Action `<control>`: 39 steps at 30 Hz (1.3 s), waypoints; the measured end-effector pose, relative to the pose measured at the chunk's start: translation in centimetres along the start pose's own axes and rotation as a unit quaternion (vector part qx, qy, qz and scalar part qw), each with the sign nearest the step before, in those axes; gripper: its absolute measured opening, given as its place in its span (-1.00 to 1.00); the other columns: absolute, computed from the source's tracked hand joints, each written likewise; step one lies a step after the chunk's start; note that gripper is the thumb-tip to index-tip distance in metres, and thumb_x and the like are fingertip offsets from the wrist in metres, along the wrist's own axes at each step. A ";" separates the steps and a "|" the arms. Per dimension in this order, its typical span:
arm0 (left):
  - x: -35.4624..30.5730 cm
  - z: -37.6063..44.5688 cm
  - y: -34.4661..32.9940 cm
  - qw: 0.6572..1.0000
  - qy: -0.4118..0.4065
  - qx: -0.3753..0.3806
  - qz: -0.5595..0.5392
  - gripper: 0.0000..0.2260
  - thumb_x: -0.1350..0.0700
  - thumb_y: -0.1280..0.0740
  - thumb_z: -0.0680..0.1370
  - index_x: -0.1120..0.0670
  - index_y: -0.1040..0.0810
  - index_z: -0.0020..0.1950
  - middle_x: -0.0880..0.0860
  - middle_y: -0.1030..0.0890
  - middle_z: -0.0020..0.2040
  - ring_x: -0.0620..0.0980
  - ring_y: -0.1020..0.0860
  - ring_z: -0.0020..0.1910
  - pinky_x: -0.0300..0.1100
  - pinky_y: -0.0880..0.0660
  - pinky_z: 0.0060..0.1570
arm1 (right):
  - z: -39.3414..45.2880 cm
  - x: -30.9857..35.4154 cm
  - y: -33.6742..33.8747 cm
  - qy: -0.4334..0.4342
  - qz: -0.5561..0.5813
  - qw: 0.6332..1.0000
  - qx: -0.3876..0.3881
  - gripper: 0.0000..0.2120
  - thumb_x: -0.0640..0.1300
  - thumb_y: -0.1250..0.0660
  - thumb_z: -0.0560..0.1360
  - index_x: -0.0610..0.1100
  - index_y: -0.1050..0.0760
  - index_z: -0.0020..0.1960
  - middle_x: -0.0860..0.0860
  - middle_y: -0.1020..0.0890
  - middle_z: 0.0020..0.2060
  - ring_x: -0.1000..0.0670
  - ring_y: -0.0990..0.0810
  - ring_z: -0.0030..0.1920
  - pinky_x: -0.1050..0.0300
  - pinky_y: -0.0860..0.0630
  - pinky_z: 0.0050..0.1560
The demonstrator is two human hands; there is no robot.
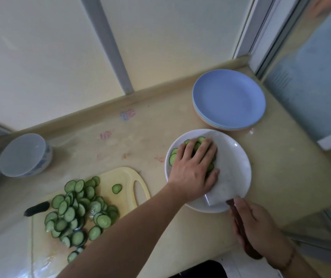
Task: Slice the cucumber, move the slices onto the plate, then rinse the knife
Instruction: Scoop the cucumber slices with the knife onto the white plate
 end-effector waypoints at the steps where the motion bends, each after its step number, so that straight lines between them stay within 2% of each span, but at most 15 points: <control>1: 0.0 0.0 -0.2 1.000 -0.003 -0.003 -0.003 -0.48 -0.13 -0.19 0.59 0.10 -0.45 0.49 0.08 -0.44 0.48 0.28 -0.39 0.38 0.21 -0.31 0.36 | -0.1 0.1 0.2 0.008 -0.012 1.000 -0.003 -0.37 0.12 -0.07 0.58 -0.31 -0.39 -0.48 -0.32 -0.44 -0.61 -0.08 -0.37 -0.67 0.27 -0.30 -0.58; 7: 0.4 -0.1 -1.1 1.000 -0.002 -0.005 -0.004 -0.56 -0.04 -0.18 0.63 0.12 -0.49 0.45 0.11 -0.52 0.39 0.27 -0.46 0.30 0.18 -0.35 0.33 | 0.3 0.1 2.4 0.007 -0.071 0.996 -0.054 -0.45 0.02 -0.09 0.64 -0.26 -0.42 -0.42 -0.29 -0.48 -0.58 -0.11 -0.43 -0.65 0.25 -0.36 -0.58; 10: 0.3 -0.1 -1.3 1.000 -0.010 0.011 0.009 -0.56 -0.03 -0.18 0.61 0.13 -0.50 0.42 0.09 -0.53 0.38 0.25 -0.47 0.28 0.17 -0.35 0.32 | 0.3 0.6 3.4 0.034 -0.127 0.989 -0.073 -0.54 -0.02 -0.10 0.64 -0.12 -0.49 -0.37 -0.21 -0.52 -0.58 -0.06 -0.47 -0.64 0.26 -0.39 -0.52; 12: 0.3 -0.2 -1.2 1.000 -0.006 0.011 0.014 -0.56 -0.03 -0.18 0.59 0.14 -0.52 0.39 0.07 -0.53 0.37 0.25 -0.48 0.27 0.18 -0.35 0.31 | 0.1 0.9 3.7 0.041 -0.139 0.986 -0.076 -0.60 -0.03 -0.11 0.64 -0.06 -0.51 -0.32 -0.19 -0.52 -0.57 -0.04 -0.46 -0.65 0.23 -0.40 -0.54; 14: 0.4 -0.3 -1.0 1.000 -0.001 0.001 0.010 -0.58 -0.03 -0.18 0.57 0.14 -0.55 0.34 0.07 -0.56 0.33 0.24 -0.50 0.24 0.19 -0.37 0.29 | 0.1 0.9 3.9 0.045 -0.144 0.985 -0.082 -0.60 -0.02 -0.11 0.63 -0.07 -0.50 -0.33 -0.19 -0.51 -0.57 -0.03 -0.44 -0.67 0.24 -0.36 -0.60; 20: 0.5 -0.7 -1.2 0.999 -0.041 0.023 0.006 -0.65 -0.07 -0.27 0.52 0.09 -0.63 0.17 0.03 -0.60 0.23 0.22 -0.51 0.23 0.19 -0.36 0.29 | 0.0 0.6 4.2 0.038 -0.143 0.985 -0.087 -0.60 0.00 -0.10 0.63 -0.13 -0.53 -0.26 -0.20 -0.52 -0.56 -0.05 -0.45 -0.66 0.24 -0.38 -0.59; 23: 0.2 -1.2 -0.9 0.998 -0.064 -0.011 -0.019 -0.73 -0.03 -0.35 0.52 0.10 -0.65 0.10 0.02 -0.63 0.16 0.20 -0.51 0.24 0.21 -0.38 0.28 | 0.0 0.5 4.5 0.039 -0.156 0.982 -0.095 -0.57 0.02 -0.09 0.64 -0.12 -0.50 -0.30 -0.17 -0.53 -0.58 -0.08 -0.48 -0.65 0.20 -0.42 -0.56; 25: -0.4 -1.3 -0.4 0.996 -0.049 -0.043 -0.063 -0.67 -0.01 -0.34 0.56 0.12 -0.59 0.26 0.06 -0.59 0.29 0.20 -0.47 0.35 0.22 -0.33 0.39 | -0.1 0.4 4.6 0.040 -0.160 0.980 -0.109 -0.57 0.16 -0.09 0.61 -0.07 -0.53 -0.22 -0.14 -0.56 -0.54 -0.08 -0.52 -0.60 0.10 -0.46 -0.51; 27: -1.7 -0.5 0.2 0.993 -0.024 -0.043 -0.105 -0.53 -0.03 -0.22 0.63 0.13 -0.39 0.50 0.10 -0.39 0.53 0.17 -0.28 0.55 0.14 -0.13 0.55 | -0.3 0.4 4.4 0.048 -0.167 0.978 -0.120 -0.55 0.33 -0.01 0.48 0.06 -0.54 -0.09 -0.06 -0.60 -0.50 -0.01 -0.54 -0.56 0.04 -0.49 -0.47; 29: -3.1 0.9 0.1 0.995 -0.009 -0.005 -0.104 -0.46 -0.08 -0.08 0.68 0.15 -0.19 0.61 0.09 -0.15 0.64 0.11 -0.07 0.63 0.08 0.02 0.59 | -0.4 0.4 3.9 0.061 -0.165 0.977 -0.121 -0.51 0.35 0.03 0.43 0.07 -0.54 -0.18 0.05 -0.61 -0.49 0.03 -0.54 -0.54 0.08 -0.49 -0.43; 31: -4.1 1.7 -0.5 0.996 0.001 0.039 -0.086 -0.42 -0.13 0.05 0.69 0.16 -0.11 0.64 0.08 -0.04 0.66 0.07 0.02 0.64 0.07 0.06 0.60 | -0.6 0.6 3.4 0.069 -0.166 0.977 -0.119 -0.56 0.32 0.02 0.44 0.11 -0.52 -0.28 0.12 -0.59 -0.51 0.07 -0.54 -0.52 0.15 -0.45 -0.40; 34: -4.2 1.4 -1.3 0.995 -0.001 0.053 -0.080 -0.42 -0.13 0.17 0.71 0.16 -0.12 0.64 0.09 -0.07 0.66 0.06 0.01 0.64 0.03 0.07 0.60 | -0.8 0.8 3.1 0.073 -0.168 0.975 -0.123 -0.61 0.19 -0.11 0.56 0.08 -0.48 -0.35 0.08 -0.59 -0.52 0.08 -0.53 -0.51 0.24 -0.40 -0.41; 36: -3.9 0.7 -1.7 0.997 -0.015 0.049 -0.058 -0.47 -0.08 0.13 0.72 0.15 -0.16 0.63 0.08 -0.12 0.65 0.06 -0.04 0.63 0.03 0.00 0.59 | -1.0 0.6 3.0 0.081 -0.178 0.973 -0.122 -0.60 -0.01 -0.17 0.62 0.08 -0.45 -0.40 0.04 -0.58 -0.55 0.10 -0.53 -0.51 0.29 -0.37 -0.40; 37: -3.8 0.3 -1.8 0.998 -0.023 0.046 -0.043 -0.48 -0.06 0.13 0.73 0.14 -0.18 0.63 0.08 -0.16 0.64 0.07 -0.08 0.62 0.04 -0.05 0.58 | -1.1 0.4 3.0 0.079 -0.173 0.974 -0.120 -0.59 -0.03 -0.16 0.62 0.09 -0.45 -0.40 0.02 -0.58 -0.54 0.09 -0.53 -0.51 0.26 -0.38 -0.40; 39: -3.7 -0.3 -1.8 0.998 -0.034 0.046 -0.016 -0.48 -0.04 0.18 0.74 0.15 -0.23 0.61 0.10 -0.23 0.61 0.09 -0.18 0.60 0.06 -0.12 0.56 | -1.3 0.1 3.0 0.071 -0.153 0.978 -0.126 -0.61 0.12 -0.11 0.59 0.17 -0.50 -0.36 0.02 -0.61 -0.50 0.08 -0.54 -0.49 0.22 -0.40 -0.38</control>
Point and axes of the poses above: each hand's wrist, its own z-axis towards the middle knuckle, its own y-axis out of the back of the hand, x = y × z, the point moved 5 cm from there along z, towards the middle knuckle
